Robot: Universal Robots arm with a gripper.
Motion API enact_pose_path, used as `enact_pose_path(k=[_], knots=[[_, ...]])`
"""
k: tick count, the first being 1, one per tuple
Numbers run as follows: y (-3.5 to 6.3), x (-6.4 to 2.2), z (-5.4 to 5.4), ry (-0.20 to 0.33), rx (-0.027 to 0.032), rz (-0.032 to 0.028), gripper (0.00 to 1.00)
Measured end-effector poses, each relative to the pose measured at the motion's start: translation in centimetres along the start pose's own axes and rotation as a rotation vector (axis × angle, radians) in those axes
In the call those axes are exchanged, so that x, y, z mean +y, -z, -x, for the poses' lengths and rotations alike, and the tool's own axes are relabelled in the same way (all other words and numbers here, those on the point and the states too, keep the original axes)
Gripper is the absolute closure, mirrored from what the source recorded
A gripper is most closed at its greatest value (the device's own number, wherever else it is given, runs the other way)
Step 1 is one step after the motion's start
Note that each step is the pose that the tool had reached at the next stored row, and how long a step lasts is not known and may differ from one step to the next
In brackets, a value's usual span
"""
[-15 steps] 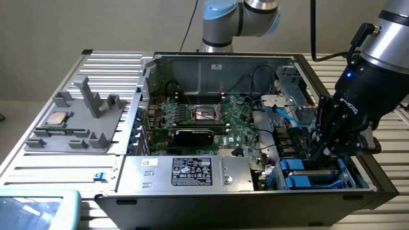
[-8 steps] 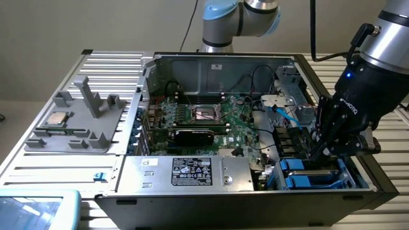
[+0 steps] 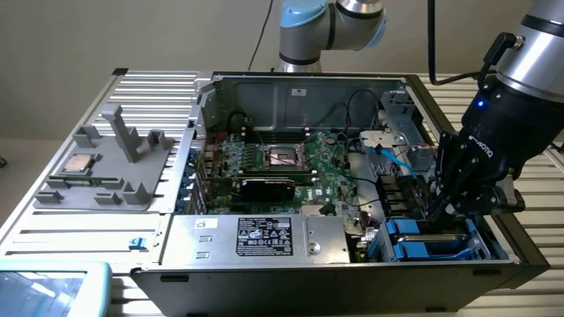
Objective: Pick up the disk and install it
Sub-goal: 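Insert the second disk wire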
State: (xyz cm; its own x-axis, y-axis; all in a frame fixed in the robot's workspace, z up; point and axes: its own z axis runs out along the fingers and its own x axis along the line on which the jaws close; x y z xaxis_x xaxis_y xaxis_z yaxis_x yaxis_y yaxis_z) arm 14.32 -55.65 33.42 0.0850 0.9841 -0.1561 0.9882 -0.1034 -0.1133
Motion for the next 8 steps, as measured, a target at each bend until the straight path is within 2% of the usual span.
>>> enact_pose_path(k=[8], knots=[[-0.01, 0.01, -0.01, 0.000, 0.0008, 0.0000, 0.82]])
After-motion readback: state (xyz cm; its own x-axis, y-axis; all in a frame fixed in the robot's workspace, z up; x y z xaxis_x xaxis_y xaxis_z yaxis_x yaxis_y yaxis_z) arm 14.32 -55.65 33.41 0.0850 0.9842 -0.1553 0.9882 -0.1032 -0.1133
